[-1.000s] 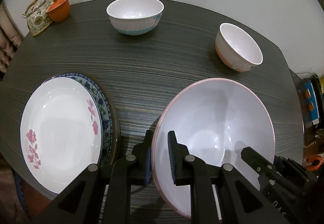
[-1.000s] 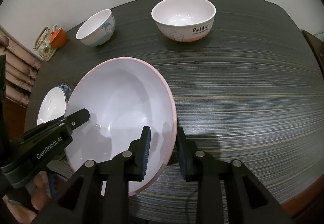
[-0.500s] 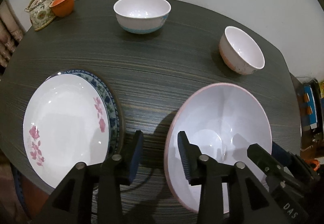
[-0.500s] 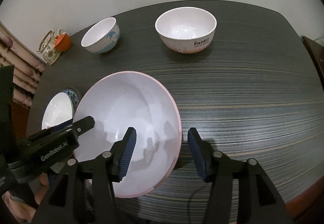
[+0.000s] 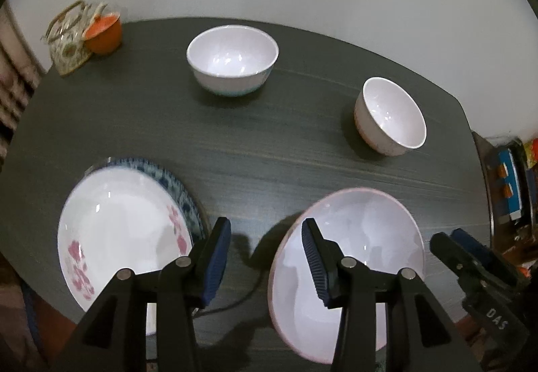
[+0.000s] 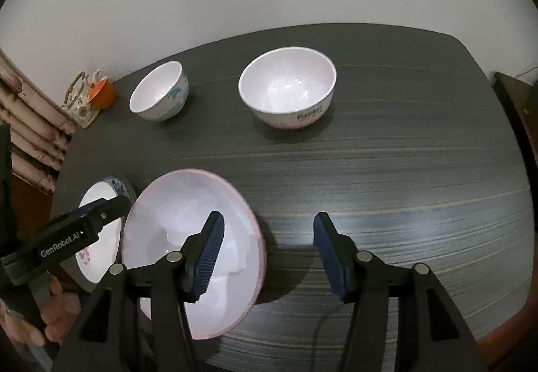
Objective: Organize plates and bowls
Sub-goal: 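Move both grippers to the rim of the large white bowl, then grip the white bowl rim with both grippers and lift it, then lower the held white bowl into the pink bowl, then open both grippers to release the white bowl, then move both grippers to the rim of the small blue-patterned white bowl, then grip the small bowl rim with both grippers and lift it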
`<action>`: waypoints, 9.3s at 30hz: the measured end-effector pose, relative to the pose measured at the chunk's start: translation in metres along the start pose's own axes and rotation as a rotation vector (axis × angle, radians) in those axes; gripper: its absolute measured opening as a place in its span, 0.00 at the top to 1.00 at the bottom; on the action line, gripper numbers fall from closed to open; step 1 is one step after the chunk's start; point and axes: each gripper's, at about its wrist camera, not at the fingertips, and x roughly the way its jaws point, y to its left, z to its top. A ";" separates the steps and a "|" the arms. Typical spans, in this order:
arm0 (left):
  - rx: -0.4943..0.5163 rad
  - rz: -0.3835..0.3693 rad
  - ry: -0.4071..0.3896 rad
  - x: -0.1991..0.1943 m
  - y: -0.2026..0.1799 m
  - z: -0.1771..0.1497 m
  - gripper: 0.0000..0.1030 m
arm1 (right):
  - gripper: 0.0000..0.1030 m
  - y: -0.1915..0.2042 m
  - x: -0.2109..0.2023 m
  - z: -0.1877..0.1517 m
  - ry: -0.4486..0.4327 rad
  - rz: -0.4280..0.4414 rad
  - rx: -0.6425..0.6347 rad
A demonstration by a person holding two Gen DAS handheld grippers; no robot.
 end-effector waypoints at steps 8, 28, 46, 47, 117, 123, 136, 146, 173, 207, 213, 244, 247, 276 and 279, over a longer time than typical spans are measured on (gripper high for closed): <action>0.040 -0.017 0.031 0.013 -0.018 0.041 0.56 | 0.47 -0.026 0.001 0.027 -0.010 -0.007 0.028; 0.011 -0.168 0.133 0.081 -0.089 0.121 0.56 | 0.48 -0.080 0.078 0.109 0.074 -0.030 0.139; -0.008 -0.161 0.232 0.136 -0.108 0.130 0.82 | 0.77 -0.080 0.116 0.116 0.125 0.031 0.112; -0.003 -0.166 0.232 0.136 -0.109 0.130 0.86 | 0.79 -0.081 0.116 0.117 0.125 0.037 0.111; -0.023 -0.077 0.153 0.002 -0.017 -0.025 0.88 | 0.81 0.033 0.011 -0.026 0.151 0.053 -0.053; -0.014 -0.052 0.149 0.006 -0.025 -0.026 0.88 | 0.81 0.028 0.013 -0.028 0.159 0.056 -0.045; 0.003 0.005 0.123 0.014 -0.040 -0.026 0.88 | 0.80 0.032 0.022 -0.030 0.176 0.037 -0.051; -0.014 0.001 0.139 0.021 -0.040 -0.028 0.87 | 0.79 0.032 0.025 -0.031 0.175 0.033 -0.047; -0.060 -0.030 0.124 0.011 -0.030 -0.026 0.81 | 0.78 0.030 0.030 -0.034 0.183 0.050 -0.001; 0.012 -0.046 0.007 -0.021 -0.036 -0.020 0.59 | 0.64 0.028 0.003 -0.016 0.090 0.086 0.018; -0.005 -0.080 -0.022 -0.032 -0.022 -0.007 0.59 | 0.63 0.033 -0.003 -0.001 0.063 0.087 -0.022; -0.288 -0.116 -0.031 0.042 0.114 0.150 0.59 | 0.61 0.118 0.111 0.142 0.115 0.241 -0.124; -0.320 -0.148 -0.005 0.063 0.121 0.166 0.59 | 0.61 0.117 0.128 0.157 0.131 0.242 -0.093; -0.216 -0.071 0.005 0.073 0.078 0.181 0.83 | 0.81 0.123 0.152 0.154 0.213 0.258 -0.056; -0.210 -0.083 -0.007 0.055 0.067 0.170 0.83 | 0.81 0.117 0.129 0.148 0.190 0.272 -0.055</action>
